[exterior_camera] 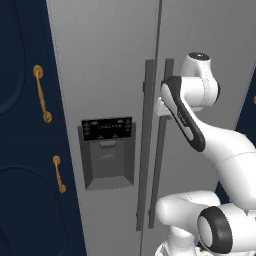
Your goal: Take the strawberry from the fridge and place it on top of the pancake, located on the dining counter.
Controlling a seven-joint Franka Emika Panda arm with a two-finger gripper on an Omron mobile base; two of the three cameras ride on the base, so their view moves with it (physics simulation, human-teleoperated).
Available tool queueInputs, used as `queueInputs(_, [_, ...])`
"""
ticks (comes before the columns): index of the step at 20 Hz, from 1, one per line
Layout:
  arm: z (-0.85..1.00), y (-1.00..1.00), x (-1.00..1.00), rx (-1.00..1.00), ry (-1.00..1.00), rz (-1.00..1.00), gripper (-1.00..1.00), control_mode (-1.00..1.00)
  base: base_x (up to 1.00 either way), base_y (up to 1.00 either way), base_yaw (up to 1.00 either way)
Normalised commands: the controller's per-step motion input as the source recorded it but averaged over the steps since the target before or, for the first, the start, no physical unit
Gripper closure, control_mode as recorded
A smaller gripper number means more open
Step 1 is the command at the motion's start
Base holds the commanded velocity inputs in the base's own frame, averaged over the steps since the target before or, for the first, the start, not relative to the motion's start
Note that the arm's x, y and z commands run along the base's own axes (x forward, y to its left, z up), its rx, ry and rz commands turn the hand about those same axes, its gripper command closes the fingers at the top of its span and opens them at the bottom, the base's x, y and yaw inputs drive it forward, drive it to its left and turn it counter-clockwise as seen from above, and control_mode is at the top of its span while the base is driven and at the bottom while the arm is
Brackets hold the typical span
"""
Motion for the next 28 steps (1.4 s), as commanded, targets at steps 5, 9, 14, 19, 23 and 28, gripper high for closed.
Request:
queueInputs(5, [0.0,0.0,0.0,0.0,0.0,0.0,-1.0,1.0,-0.05,0.0,0.0])
queueInputs(9, [0.0,0.0,0.0,0.0,0.0,0.0,-1.0,1.0,-0.48,0.04,-0.01])
queueInputs(14, [0.0,0.0,0.0,0.0,0.0,0.0,-1.0,1.0,-0.12,0.53,-0.12])
queueInputs(19, [0.0,0.0,0.0,0.0,0.0,0.0,-1.0,1.0,-0.2,0.18,-0.14])
queueInputs(23, [0.0,0.0,0.0,0.0,0.0,0.0,-1.0,1.0,-0.63,0.04,-0.05])
queueInputs(28, [0.0,0.0,0.0,0.0,0.0,0.0,-1.0,1.0,-0.64,0.23,-0.01])
